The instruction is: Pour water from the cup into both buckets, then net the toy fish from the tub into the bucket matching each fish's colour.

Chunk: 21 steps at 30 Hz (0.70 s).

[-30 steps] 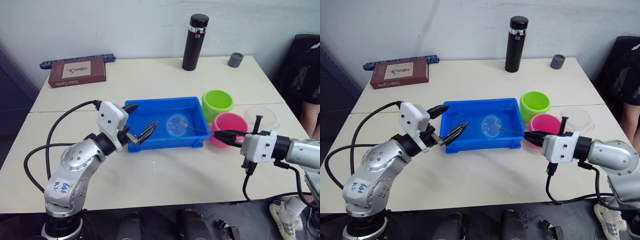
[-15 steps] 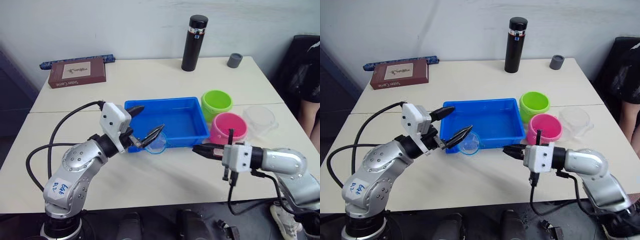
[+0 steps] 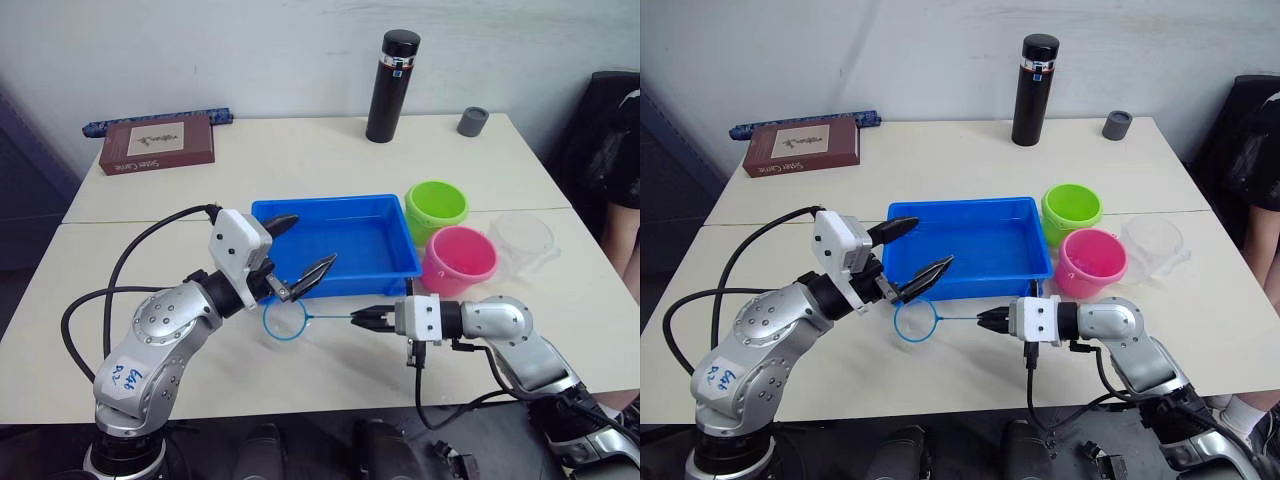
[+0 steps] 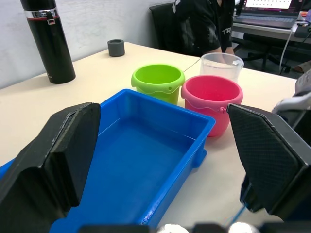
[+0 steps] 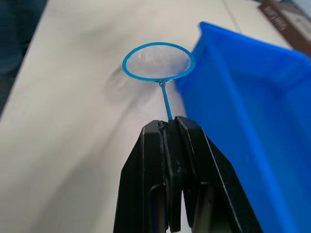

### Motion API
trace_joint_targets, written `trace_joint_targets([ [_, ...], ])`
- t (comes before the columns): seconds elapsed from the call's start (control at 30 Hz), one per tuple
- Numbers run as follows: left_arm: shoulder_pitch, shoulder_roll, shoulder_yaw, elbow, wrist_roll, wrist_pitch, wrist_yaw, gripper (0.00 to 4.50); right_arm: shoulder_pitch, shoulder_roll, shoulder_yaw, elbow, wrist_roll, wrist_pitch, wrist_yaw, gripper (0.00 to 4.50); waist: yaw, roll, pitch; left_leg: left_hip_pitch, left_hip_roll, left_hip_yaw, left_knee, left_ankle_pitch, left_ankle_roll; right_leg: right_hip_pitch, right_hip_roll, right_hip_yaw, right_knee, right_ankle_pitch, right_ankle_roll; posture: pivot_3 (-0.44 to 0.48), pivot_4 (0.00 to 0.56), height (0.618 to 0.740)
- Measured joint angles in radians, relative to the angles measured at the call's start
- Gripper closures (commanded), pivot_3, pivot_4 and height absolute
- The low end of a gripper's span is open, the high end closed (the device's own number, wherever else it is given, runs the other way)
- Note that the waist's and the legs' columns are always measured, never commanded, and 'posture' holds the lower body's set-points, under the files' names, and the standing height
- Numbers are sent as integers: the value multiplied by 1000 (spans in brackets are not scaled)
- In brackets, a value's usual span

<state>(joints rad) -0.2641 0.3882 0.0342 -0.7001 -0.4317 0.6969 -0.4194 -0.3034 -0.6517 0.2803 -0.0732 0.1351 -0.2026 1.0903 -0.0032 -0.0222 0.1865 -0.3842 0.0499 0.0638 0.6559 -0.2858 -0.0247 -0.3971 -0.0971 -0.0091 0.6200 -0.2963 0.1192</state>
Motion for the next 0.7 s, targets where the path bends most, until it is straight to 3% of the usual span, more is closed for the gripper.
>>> trace_joint_targets([
  [0.27, -4, 0, -6, 0, 0, 0, 20, 16, 11, -5, 32, 28, -2, -46, 84, 4500, -2, 0, 0, 0, 0, 0, 0, 0, 0, 0, 0, 0, 0, 0, 0, 0, 150, 740],
  [0.33, -5, 0, -7, 0, 0, 1, 26, 0, 2, 2, 36, 46, -8, -56, 88, 3661, -1, 0, 0, 0, 0, 0, 0, 0, 0, 0, 0, 0, 0, 0, 0, 0, 150, 740],
  [0.37, -5, 0, -7, 0, 0, 1, 29, 0, -5, 8, 40, 56, -13, -63, 93, 3445, -1, 0, 0, 0, 0, 0, 0, 0, 0, 0, 0, 0, 0, 0, 0, 0, 150, 740],
  [0.57, -5, 0, -7, -1, -1, 1, 41, 0, -74, 64, 52, 144, -44, -85, 80, 478, -1, 0, 0, 0, 0, 0, 0, 0, 0, 0, 0, 0, 0, 0, 0, 0, 150, 740],
  [0.7, -5, 0, -8, -1, -2, 1, 47, 0, -90, 69, 52, 174, -55, -103, 72, 478, 0, 0, 0, 0, 0, 0, 0, 0, -1, 0, 0, 0, 0, 0, 0, 0, 150, 740],
])
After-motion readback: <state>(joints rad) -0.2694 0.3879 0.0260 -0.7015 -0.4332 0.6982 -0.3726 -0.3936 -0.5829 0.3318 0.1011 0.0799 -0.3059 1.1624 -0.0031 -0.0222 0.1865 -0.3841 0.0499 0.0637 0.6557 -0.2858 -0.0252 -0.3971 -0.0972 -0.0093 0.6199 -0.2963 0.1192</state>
